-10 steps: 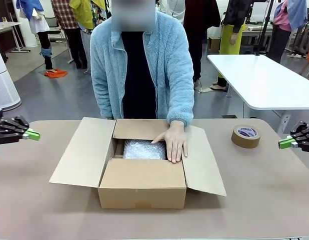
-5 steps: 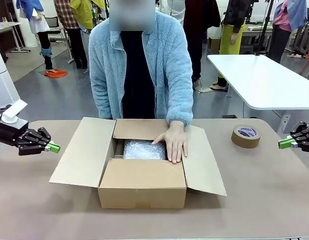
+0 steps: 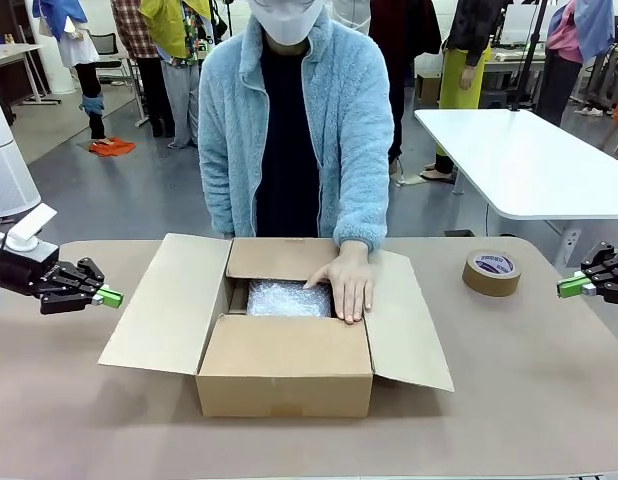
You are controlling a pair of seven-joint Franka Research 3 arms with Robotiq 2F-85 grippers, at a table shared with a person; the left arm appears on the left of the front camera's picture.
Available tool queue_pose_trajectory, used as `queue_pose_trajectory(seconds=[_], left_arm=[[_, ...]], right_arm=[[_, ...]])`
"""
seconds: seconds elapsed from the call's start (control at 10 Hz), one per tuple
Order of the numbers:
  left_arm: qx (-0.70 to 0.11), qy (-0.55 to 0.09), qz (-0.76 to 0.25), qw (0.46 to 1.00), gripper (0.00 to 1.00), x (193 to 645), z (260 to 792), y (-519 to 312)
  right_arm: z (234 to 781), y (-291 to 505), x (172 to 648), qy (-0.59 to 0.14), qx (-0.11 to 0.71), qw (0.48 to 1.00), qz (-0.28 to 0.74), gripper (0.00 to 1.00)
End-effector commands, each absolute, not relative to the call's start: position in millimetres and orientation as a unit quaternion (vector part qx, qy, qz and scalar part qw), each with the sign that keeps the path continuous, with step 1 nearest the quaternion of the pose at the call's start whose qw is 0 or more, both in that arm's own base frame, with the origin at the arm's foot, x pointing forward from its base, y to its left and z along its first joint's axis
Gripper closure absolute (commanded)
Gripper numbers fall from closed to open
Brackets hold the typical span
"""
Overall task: Wrap the clocks to prevent damage.
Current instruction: Push the right (or left) flap of the Package Box to close it.
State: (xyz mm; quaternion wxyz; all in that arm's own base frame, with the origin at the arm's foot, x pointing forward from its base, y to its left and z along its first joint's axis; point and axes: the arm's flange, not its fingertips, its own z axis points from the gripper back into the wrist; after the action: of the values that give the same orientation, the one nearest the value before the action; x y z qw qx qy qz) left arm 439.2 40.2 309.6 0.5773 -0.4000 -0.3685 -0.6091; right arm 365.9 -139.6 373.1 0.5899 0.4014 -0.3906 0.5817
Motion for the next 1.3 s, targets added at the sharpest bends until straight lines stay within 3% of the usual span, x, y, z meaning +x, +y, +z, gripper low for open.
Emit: queue_pose_trajectory(seconds=[0.0, 0.3, 0.7, 1.2], left_arm=[[-0.398, -0.369, -0.611, 0.576, 1.0, 440, 311, 38], [-0.4, -0.368, -0.609, 0.577, 1.0, 439, 310, 40], [-0.402, -0.382, -0.608, 0.568, 1.0, 442, 268, 6], [-0.469, -0.437, -0.558, 0.528, 1.0, 447, 256, -29]], right_arm=[[372, -140, 366, -0.393, 0.404, 0.588, 0.581, 0.99], [372, -140, 366, -0.393, 0.404, 0.588, 0.581, 0.99], [372, -140, 366, -0.393, 0.404, 0.588, 0.581, 0.99], [372, -140, 366, -0.393, 0.404, 0.588, 0.581, 0.99]])
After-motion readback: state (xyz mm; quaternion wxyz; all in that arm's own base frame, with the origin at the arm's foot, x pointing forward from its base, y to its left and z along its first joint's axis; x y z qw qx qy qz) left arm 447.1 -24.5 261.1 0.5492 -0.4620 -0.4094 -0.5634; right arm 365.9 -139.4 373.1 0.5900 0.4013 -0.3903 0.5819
